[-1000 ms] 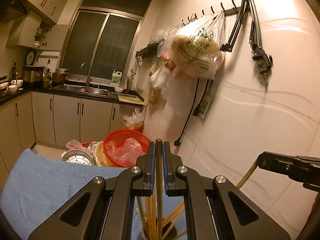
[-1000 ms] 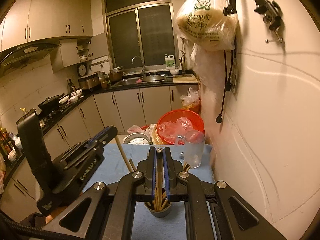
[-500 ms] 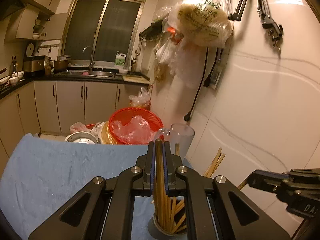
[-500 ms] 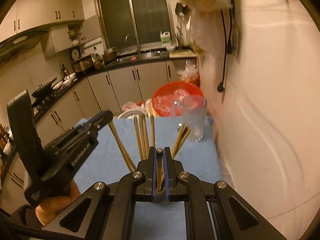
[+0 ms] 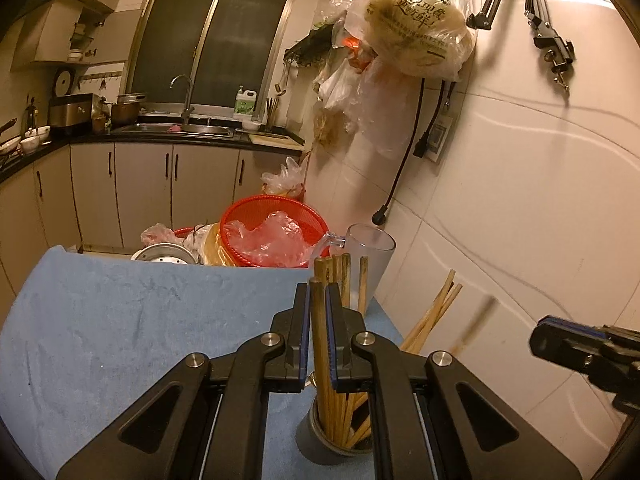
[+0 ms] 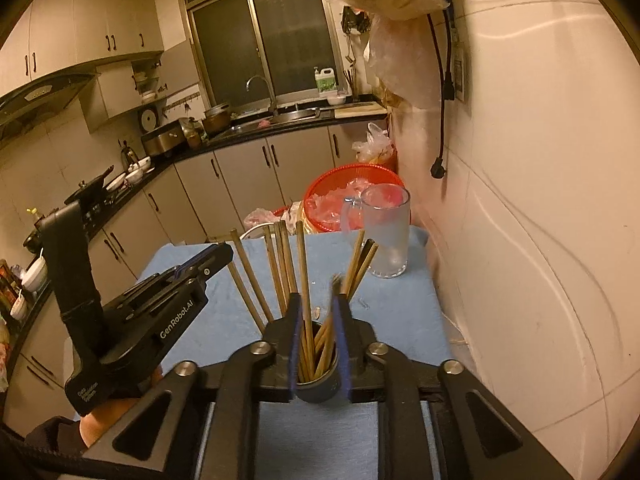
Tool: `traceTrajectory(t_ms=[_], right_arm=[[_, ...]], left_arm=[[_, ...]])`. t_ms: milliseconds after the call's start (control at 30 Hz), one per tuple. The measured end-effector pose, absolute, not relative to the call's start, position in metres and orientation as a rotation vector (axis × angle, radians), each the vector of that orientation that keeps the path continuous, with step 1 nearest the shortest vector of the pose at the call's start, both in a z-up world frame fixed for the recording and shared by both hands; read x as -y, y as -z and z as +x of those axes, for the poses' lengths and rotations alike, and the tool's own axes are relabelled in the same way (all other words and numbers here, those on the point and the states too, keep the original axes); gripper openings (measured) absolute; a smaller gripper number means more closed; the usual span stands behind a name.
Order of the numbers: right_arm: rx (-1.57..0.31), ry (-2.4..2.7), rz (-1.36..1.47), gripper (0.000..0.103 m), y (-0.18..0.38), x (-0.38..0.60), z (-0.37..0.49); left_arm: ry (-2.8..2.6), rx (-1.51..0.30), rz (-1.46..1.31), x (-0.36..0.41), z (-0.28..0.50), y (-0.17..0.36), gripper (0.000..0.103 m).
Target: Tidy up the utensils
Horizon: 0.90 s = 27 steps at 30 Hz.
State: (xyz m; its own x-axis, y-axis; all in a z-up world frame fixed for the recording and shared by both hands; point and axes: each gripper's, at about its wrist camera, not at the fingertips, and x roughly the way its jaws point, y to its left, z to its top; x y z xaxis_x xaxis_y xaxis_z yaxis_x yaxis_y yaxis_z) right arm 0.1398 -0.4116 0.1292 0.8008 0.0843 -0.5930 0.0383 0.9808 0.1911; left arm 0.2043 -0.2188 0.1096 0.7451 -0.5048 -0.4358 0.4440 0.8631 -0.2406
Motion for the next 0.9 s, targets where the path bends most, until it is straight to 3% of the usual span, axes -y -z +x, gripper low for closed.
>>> traceTrajectory(t_ms=[100, 167, 233, 300, 333, 433, 467, 500, 600, 900], right_arm=[[-0.620, -0.015, 0.191, 0.027, -0.136, 0.410, 0.129], [-0.602, -0.005, 0.196, 0.034, -0.140, 0.410, 0.119], [-0.584, 0.013, 0.201, 0.047, -0.141, 0.411, 0.109], [-0.562, 0.032, 0.208, 0.060, -0.140, 0.412, 0.097], [-0.553, 0.040, 0.212, 0.063, -0.138, 0.411, 0.091], [-0.533, 0.052, 0.234, 0.087, -0.129, 0.407, 0.073], [-0.523, 0.054, 0.241, 0.098, -0.123, 0.402, 0.066], [-0.513, 0.058, 0.244, 0.103, -0.117, 0.399, 0.060], [-0.506, 0.046, 0.258, 0.103, -0.097, 0.383, 0.043], [-0.548, 0.076, 0.204, 0.103, -0.038, 0.332, 0.019]], left_arm=[[0.521, -0.506, -0.111, 0.213, 0.195, -0.112, 0.009], [0.511, -0.500, -0.108, 0.204, 0.185, -0.112, 0.020], [0.487, -0.493, -0.108, 0.194, 0.174, -0.111, 0.044], [0.460, -0.482, -0.101, 0.182, 0.162, -0.109, 0.049], [0.450, -0.483, -0.093, 0.178, 0.157, -0.108, 0.055], [0.399, -0.491, -0.035, 0.160, 0.136, -0.099, 0.077], [0.386, -0.487, -0.017, 0.155, 0.130, -0.096, 0.080], [0.376, -0.480, -0.001, 0.148, 0.123, -0.094, 0.084], [0.337, -0.458, 0.044, 0.123, 0.099, -0.084, 0.090], [0.279, -0.469, 0.028, 0.078, 0.057, -0.060, 0.094]])
